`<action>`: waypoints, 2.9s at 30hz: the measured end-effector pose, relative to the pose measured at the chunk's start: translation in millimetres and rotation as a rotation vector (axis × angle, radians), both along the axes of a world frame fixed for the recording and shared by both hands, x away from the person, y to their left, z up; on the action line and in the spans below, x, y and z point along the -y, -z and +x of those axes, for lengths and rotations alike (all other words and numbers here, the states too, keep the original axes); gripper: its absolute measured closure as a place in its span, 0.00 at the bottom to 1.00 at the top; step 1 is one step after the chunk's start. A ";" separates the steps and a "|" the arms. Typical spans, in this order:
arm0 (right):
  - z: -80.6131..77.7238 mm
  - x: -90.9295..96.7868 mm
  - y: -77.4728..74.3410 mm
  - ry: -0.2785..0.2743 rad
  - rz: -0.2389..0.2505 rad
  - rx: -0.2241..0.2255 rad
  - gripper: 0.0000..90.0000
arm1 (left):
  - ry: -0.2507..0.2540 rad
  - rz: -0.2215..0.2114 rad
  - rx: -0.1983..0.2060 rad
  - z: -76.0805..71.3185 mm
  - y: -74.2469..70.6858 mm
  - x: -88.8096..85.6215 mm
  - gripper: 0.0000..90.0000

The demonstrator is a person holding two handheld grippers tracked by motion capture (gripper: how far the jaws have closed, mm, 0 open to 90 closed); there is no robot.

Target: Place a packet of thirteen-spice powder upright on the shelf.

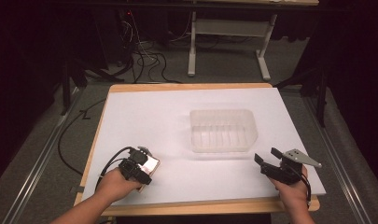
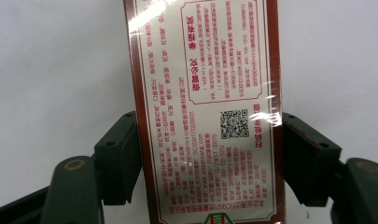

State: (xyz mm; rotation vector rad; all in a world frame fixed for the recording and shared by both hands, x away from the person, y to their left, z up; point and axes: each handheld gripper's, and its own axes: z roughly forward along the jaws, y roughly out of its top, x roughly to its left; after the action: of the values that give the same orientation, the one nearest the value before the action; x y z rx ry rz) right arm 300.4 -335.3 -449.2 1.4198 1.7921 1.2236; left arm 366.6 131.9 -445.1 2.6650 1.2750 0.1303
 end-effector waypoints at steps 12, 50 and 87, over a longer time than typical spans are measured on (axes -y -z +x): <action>-0.1 -1.0 0.3 0.001 -0.006 -0.003 0.27 | 0.013 -0.081 0.064 -3.4 -7.5 -5.7 0.35; -2.3 0.5 -0.1 0.014 -0.014 0.010 0.27 | -0.002 -0.384 0.428 -19.6 -4.3 -23.1 0.36; -12.0 -10.9 -19.1 -0.017 0.001 0.100 0.24 | 0.130 -0.711 0.578 -36.1 -14.8 78.2 0.36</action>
State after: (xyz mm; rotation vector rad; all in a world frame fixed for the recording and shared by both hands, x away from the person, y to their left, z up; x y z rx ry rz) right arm 288.4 -324.4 -430.1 1.3225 1.7395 1.2814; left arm 330.6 53.8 -430.3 1.8909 0.7631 0.3288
